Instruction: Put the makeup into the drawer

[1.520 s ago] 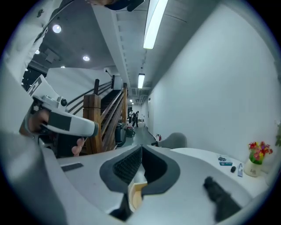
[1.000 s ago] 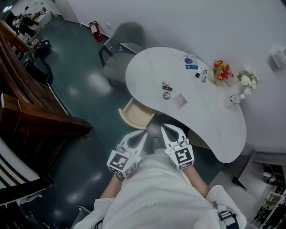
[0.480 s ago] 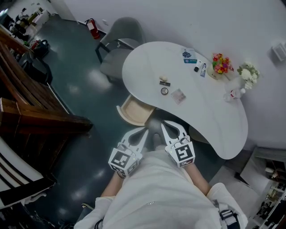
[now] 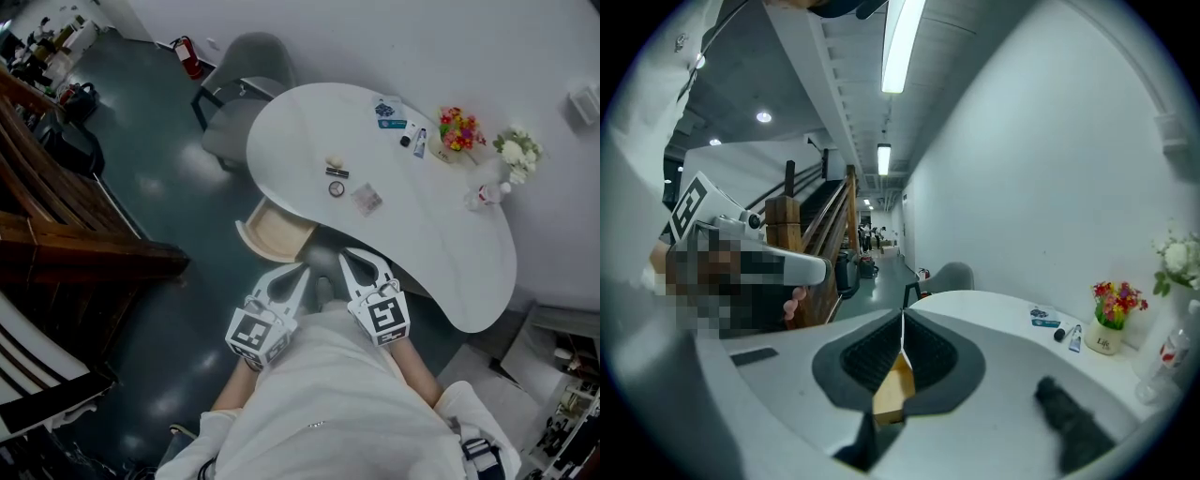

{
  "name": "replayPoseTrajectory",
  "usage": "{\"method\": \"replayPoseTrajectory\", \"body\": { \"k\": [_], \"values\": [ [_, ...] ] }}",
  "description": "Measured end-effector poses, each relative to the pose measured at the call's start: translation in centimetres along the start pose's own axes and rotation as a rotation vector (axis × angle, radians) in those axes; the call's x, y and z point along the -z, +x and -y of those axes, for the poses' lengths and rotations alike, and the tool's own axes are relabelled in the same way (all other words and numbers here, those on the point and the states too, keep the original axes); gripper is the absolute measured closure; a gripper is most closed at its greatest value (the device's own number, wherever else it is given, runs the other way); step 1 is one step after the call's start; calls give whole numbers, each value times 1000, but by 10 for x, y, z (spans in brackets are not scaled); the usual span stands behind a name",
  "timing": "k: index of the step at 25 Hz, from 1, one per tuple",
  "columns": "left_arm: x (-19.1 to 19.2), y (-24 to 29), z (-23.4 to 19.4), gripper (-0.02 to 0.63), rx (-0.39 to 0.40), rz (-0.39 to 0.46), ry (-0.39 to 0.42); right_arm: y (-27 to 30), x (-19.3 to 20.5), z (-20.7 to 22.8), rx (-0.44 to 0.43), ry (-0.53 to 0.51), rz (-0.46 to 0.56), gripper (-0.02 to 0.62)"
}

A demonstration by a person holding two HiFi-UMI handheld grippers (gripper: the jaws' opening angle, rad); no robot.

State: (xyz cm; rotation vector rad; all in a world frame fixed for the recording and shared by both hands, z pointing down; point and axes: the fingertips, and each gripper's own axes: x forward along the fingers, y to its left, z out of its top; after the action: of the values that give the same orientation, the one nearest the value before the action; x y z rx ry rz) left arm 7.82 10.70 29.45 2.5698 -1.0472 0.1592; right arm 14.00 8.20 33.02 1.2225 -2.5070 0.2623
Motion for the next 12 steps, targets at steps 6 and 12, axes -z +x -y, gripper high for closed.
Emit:
{"method": "replayPoseTrajectory", "body": {
  "k": [6, 12],
  "values": [
    [-2, 8, 3, 597, -14, -3, 9, 10, 20, 25, -9, -3, -53, 578],
    [4, 4, -3, 597, -90, -4, -34, 36, 47, 55, -17, -12, -124, 578]
  ]
}}
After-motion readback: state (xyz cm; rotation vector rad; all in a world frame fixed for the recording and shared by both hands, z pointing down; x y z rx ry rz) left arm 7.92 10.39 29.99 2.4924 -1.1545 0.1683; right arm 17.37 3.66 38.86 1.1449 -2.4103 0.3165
